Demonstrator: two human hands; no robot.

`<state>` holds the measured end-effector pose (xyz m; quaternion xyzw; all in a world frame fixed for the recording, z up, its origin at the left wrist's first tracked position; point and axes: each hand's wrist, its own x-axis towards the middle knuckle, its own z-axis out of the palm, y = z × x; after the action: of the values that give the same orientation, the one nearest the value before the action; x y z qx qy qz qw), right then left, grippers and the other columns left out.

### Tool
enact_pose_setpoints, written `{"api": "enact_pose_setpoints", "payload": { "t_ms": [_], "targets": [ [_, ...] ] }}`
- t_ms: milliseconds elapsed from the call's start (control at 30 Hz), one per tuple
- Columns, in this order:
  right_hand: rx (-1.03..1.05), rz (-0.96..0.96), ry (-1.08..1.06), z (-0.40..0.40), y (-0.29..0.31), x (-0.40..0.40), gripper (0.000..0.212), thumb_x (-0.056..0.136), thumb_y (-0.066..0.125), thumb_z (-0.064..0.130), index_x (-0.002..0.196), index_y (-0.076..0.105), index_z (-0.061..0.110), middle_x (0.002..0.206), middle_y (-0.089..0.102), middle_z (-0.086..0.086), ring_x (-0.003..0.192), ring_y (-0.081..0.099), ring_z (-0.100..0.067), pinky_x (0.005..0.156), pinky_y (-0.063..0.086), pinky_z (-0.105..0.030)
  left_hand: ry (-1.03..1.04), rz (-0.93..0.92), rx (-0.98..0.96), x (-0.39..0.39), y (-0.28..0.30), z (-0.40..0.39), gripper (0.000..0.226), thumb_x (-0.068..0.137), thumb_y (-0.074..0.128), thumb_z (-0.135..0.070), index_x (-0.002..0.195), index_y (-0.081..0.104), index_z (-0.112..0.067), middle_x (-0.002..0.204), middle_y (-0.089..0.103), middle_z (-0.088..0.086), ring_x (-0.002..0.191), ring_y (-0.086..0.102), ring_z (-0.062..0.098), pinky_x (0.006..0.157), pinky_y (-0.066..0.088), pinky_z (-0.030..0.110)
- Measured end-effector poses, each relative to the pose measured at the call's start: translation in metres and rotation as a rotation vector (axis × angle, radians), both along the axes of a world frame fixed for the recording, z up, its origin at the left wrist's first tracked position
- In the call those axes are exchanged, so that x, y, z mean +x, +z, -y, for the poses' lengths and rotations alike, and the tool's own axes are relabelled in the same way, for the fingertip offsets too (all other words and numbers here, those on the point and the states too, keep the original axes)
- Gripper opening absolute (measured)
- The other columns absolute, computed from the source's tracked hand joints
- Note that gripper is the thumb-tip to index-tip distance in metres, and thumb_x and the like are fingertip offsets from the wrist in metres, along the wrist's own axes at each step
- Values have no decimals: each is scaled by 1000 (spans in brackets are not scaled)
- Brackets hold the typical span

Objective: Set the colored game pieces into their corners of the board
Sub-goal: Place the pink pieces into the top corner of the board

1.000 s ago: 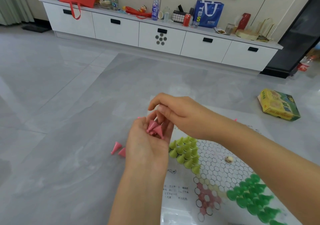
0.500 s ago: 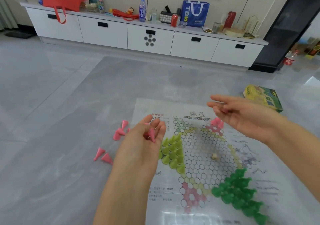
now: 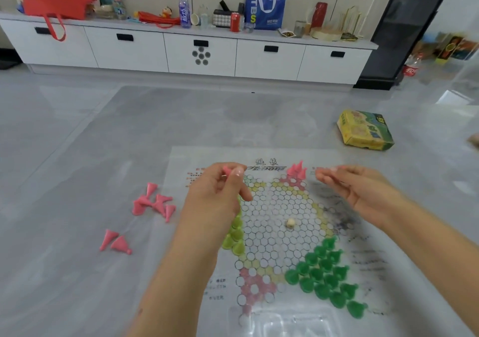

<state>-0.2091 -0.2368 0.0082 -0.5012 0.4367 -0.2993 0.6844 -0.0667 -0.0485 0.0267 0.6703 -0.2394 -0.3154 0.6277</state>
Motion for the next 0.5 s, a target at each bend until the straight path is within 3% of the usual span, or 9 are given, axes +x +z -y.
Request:
{"api": "enact_pose_setpoints", "payload": {
  "t_ms": [133,233,500],
  "targets": [
    [-90,-25,-13,-3,-12,-1,3,86,55,7,86,58,6,99,67,-9,90,65,-13,77,56,-20,-29,304,100,-6,-5,1,15,89,50,-35,79,62,-34,62,58,-7,51,51,6,50,47,23],
    [-294,-212,-17,-4,-15,-1,4,83,62,18,83,65,16,89,67,1,82,61,-8,73,45,-18,-48,350,113,-7,-3,0,11,86,56,-32,81,65,-37,68,60,-10,67,60,15,67,55,31],
    [-707,-511,80,-1,-29,9,1,81,67,19,80,67,20,76,64,4,67,55,-5,59,41,-11,-38,336,122,-7,-6,1,13,83,63,-25,83,68,-37,74,64,-6,71,64,25,71,56,39]
  ]
}}
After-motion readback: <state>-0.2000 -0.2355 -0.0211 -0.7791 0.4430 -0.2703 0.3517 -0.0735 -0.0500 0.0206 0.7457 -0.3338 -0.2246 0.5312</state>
